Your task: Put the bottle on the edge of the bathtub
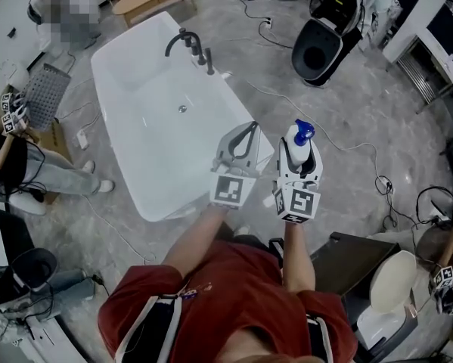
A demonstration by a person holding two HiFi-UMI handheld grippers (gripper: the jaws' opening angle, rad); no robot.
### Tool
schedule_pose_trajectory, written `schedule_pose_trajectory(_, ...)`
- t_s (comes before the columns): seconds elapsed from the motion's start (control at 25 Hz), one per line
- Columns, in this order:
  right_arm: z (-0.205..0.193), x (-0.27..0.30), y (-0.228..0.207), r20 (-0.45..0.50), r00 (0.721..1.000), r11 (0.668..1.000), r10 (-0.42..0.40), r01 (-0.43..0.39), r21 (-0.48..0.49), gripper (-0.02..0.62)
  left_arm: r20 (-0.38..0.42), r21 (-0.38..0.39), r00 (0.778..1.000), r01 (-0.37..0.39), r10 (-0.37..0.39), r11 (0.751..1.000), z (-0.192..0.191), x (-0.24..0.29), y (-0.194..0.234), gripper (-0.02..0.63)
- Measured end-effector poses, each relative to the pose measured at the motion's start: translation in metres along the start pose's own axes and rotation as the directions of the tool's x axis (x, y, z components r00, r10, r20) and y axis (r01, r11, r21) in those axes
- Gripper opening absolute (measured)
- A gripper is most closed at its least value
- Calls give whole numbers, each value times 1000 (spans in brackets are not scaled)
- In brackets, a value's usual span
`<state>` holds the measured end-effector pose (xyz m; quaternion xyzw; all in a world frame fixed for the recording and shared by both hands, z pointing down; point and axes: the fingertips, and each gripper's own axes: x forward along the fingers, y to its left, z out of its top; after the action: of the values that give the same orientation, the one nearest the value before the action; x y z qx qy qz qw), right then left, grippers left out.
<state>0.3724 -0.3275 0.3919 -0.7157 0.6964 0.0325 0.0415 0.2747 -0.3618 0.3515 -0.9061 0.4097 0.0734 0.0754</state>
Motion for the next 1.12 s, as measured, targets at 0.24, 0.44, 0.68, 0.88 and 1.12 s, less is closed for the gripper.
schedule_pose_trajectory(0.24, -11, 28, 2, -33, 999, 1000, 18, -17, 15, 272, -22, 11, 1000, -13, 13, 1000, -8, 19, 20, 15)
schedule_pose_trajectory(0.44, -27, 59, 4, -67, 997, 1000, 25, -24, 12, 270, -23, -6, 1000, -17, 17, 1000, -19, 40, 40, 15)
schedule_pose_trajectory(0.68, -56, 101, 4, -112, 993, 999, 34, -33, 10, 270, -33, -28, 999, -19, 18, 999, -37, 67, 66, 15)
schedule_pose_trajectory(0.88, -86, 139, 10, -164, 986, 999, 40, -38, 17, 270, -63, -28, 998, -15, 14, 999, -57, 88, 91, 15)
schedule_pose_trajectory(1.12, -137, 165, 10, -247, 968, 999, 40, -37, 18, 272, -95, -53, 995, -31, 26, 998, -85, 99, 109, 15)
